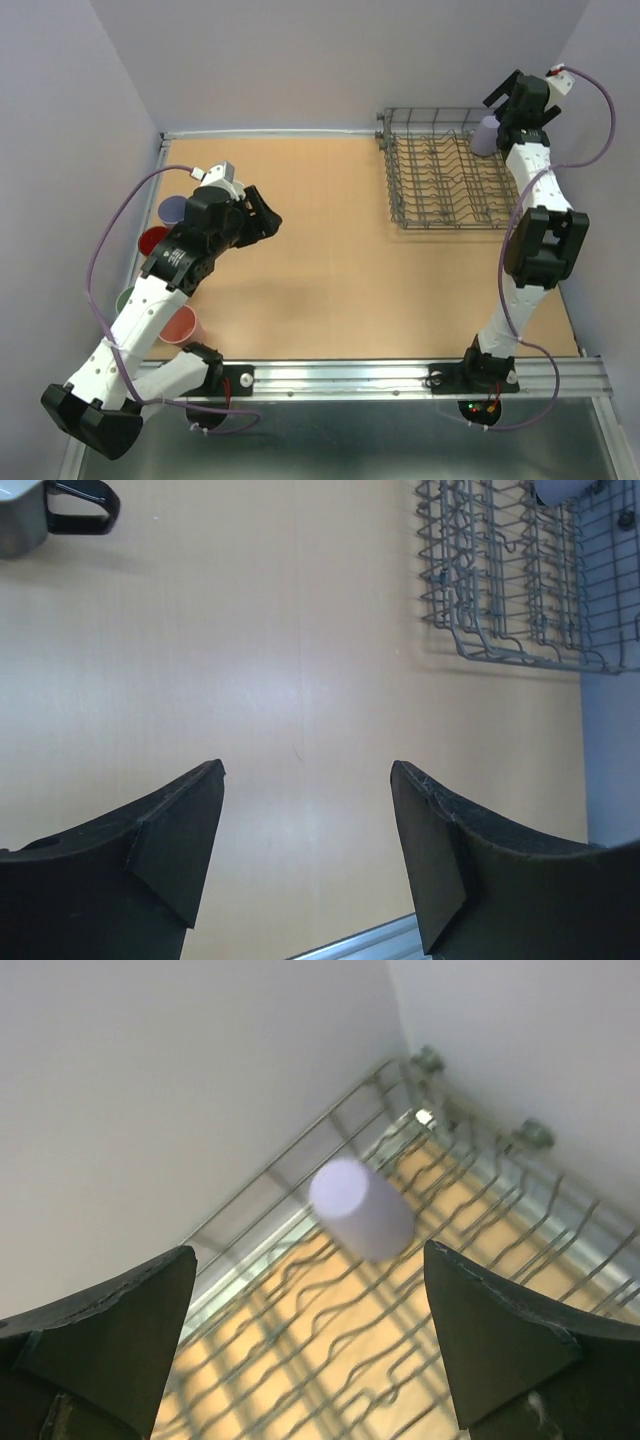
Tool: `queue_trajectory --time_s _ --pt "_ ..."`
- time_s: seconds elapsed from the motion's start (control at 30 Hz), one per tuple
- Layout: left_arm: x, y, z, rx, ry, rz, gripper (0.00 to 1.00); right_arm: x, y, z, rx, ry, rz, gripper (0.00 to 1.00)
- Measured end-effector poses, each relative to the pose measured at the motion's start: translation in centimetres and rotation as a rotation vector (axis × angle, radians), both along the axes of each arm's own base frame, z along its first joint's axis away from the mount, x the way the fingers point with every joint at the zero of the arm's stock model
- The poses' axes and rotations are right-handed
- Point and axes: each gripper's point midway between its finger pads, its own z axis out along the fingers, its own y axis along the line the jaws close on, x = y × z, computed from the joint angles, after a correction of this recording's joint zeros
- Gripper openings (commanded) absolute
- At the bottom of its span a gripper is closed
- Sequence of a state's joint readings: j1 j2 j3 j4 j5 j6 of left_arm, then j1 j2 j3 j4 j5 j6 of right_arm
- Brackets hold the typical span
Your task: Load the cups into the dish rack
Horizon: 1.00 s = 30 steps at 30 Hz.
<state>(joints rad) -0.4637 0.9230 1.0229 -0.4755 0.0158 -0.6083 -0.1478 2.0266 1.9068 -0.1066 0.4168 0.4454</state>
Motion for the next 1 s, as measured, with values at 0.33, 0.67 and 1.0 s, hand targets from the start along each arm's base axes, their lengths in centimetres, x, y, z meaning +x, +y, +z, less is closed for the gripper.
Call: queue_trajectory --time_s 0.33,0.67,1.0 --pt "4.7 4.1 -4.9 0.148 0.194 0.168 0.71 -8.8 14.7 2.1 0.300 -0.051 0.372 1.00" --pt "9.5 8.6 -7.1 0.217 0.271 0.319 0.70 -22.1 31.8 3.8 0.441 0.028 0.876 1.00" --pt "12.9 11.3 -10.7 0.267 0.346 0.385 0.68 -28.3 30.8 5.1 0.458 0.013 0.957 1.00"
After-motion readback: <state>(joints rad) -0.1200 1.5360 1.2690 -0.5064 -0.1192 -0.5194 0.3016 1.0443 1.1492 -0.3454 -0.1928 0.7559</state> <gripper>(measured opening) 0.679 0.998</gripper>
